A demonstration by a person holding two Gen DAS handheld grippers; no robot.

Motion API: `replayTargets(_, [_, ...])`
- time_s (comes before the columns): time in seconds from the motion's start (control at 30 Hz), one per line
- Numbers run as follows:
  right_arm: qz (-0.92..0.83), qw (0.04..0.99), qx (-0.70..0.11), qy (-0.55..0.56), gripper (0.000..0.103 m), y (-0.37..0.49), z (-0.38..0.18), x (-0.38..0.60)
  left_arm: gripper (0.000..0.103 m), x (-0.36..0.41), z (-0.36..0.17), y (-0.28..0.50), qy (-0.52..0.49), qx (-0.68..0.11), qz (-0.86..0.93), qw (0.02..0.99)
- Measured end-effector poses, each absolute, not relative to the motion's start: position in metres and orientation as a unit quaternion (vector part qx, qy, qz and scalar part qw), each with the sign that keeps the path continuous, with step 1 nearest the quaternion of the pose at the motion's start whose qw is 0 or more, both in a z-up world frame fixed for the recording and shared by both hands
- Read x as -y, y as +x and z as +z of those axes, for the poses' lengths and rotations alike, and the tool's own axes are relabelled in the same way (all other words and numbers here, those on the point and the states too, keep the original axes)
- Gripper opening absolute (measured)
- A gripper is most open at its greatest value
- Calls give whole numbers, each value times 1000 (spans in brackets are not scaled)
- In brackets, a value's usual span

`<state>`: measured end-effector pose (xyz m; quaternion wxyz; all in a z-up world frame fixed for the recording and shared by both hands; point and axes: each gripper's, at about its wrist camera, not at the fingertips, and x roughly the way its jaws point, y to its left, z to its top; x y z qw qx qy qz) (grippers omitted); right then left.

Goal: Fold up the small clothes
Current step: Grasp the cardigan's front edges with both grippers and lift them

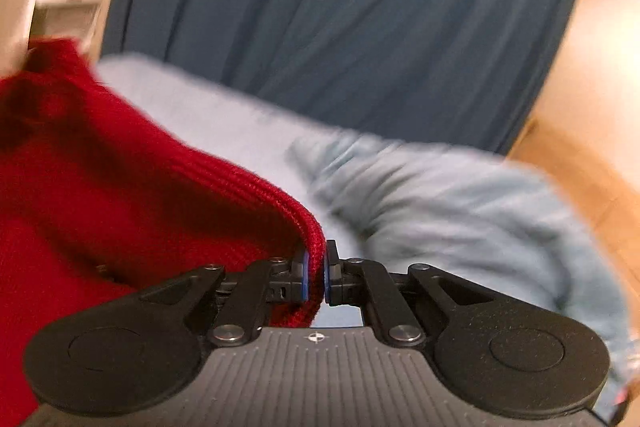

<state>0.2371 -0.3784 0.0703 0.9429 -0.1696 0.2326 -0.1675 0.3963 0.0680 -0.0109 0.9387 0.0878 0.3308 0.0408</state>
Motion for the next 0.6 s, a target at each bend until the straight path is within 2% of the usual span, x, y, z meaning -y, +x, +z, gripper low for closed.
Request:
replayTargets(0.2, [-164,973,-90,-135,6,71,174,370,7,-121,95,260,53,-214,56,974])
replayTargets(0.4, [-133,985,17,-111,6,-73,247,358,6,-133,187,137,31,-93,43,994])
replayTargets(0.6, [-132,985,81,-73,6,-131,294,376,6,-136,248,90,-8,-33,24,999])
